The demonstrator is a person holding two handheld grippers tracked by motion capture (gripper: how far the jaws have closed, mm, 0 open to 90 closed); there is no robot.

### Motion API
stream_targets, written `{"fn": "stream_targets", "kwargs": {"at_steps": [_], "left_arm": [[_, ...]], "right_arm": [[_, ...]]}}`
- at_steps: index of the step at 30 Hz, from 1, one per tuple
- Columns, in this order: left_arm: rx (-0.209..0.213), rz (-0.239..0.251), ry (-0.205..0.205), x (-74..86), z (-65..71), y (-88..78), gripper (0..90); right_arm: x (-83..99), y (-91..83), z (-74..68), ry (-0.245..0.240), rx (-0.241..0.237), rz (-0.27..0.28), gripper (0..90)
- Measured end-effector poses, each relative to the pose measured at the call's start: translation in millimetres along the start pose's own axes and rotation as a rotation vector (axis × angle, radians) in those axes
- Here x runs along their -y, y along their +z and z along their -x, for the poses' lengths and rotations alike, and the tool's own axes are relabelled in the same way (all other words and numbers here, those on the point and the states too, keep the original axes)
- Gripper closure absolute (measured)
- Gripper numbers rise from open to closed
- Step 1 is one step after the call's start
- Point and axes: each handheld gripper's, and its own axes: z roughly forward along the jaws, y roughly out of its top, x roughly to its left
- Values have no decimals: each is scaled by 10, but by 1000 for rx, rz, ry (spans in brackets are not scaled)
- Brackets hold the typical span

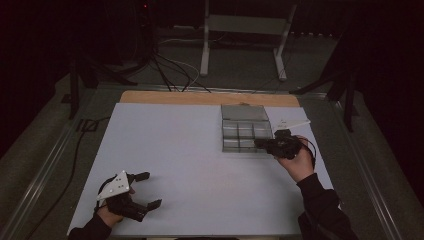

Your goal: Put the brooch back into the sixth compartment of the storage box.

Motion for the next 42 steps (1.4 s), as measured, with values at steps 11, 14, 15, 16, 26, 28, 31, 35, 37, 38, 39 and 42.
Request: {"fn": "stream_targets", "kwargs": {"at_steps": [11, 14, 15, 16, 26, 28, 31, 35, 37, 38, 39, 42], "left_arm": [[1, 1, -1, 0, 1, 3, 13], [-1, -6, 6, 5, 0, 2, 13], [-3, -9, 4, 5, -2, 2, 13], [2, 0, 3, -6, 11, 0, 13], [4, -4, 14, -10, 29, 13, 13], [2, -5, 10, -8, 21, 10, 13], [2, -2, 10, -8, 21, 4, 13], [0, 0, 9, -5, 18, 1, 13], [3, 0, 8, -5, 14, 0, 13], [3, 0, 8, -5, 14, 0, 13], [3, 1, 7, -6, 11, -1, 13], [2, -1, 8, -4, 12, -2, 13]], "right_arm": [[-4, 3, 318, 91, 86, -14, 849], [-4, 21, 393, 111, 109, -25, 849], [-3, 27, 414, 117, 113, -28, 849], [1, 36, 434, 119, 117, -34, 849], [44, 134, 563, 166, 133, -46, 848], [44, 157, 575, 169, 138, -52, 847], [47, 186, 591, 167, 143, -58, 842], [46, 200, 620, 190, 120, -46, 703], [47, 201, 625, 191, 113, -42, 630], [48, 200, 615, 170, 124, -39, 575], [48, 200, 615, 170, 124, -39, 575], [52, 182, 583, 146, 131, -23, 453]]}}
